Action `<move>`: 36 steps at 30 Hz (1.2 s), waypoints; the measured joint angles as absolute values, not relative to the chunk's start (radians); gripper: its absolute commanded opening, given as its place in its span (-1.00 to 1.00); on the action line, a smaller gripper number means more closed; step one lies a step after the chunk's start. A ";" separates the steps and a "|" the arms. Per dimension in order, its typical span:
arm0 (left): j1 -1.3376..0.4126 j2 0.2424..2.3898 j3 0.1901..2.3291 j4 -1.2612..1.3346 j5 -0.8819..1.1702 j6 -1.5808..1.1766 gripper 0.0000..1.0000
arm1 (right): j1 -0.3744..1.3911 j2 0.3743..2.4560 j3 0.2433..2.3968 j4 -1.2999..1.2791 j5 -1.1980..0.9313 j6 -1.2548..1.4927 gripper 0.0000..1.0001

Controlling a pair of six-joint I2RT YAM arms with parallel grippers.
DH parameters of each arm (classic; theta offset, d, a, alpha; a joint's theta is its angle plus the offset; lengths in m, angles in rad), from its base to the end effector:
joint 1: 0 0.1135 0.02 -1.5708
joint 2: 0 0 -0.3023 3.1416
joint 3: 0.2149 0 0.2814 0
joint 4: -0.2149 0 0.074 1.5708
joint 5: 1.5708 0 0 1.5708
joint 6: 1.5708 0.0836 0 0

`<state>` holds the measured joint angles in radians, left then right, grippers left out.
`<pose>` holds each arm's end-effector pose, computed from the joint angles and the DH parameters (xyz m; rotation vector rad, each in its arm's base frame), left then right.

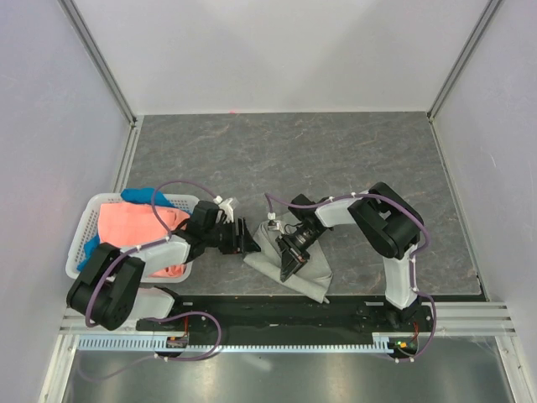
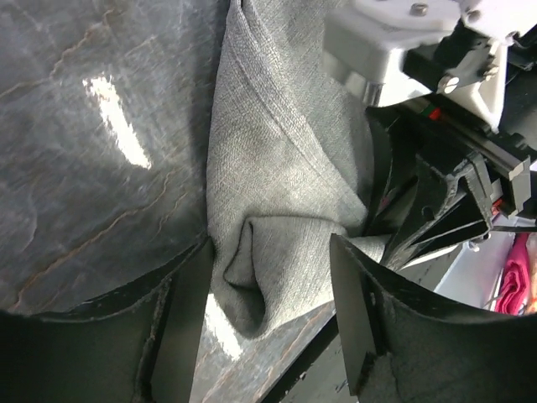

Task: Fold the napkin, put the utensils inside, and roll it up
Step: Roll the napkin with the utensil

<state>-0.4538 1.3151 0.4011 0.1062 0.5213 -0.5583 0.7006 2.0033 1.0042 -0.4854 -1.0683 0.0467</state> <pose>0.2156 -0.1515 0.1190 0.1370 2.5191 -1.0730 0.2247 0.2854 0.0754 0.8526 -2.3179 -1.3985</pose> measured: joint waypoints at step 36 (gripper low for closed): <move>-0.457 1.417 0.460 0.027 0.543 -0.565 -0.96 | 0.974 1.460 1.033 -0.525 -0.237 0.061 0.38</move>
<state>-0.4568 1.4170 0.4603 0.0273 0.5426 -0.5648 0.9745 1.4605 1.0328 -0.5255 -0.2371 0.0608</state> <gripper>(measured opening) 0.037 0.678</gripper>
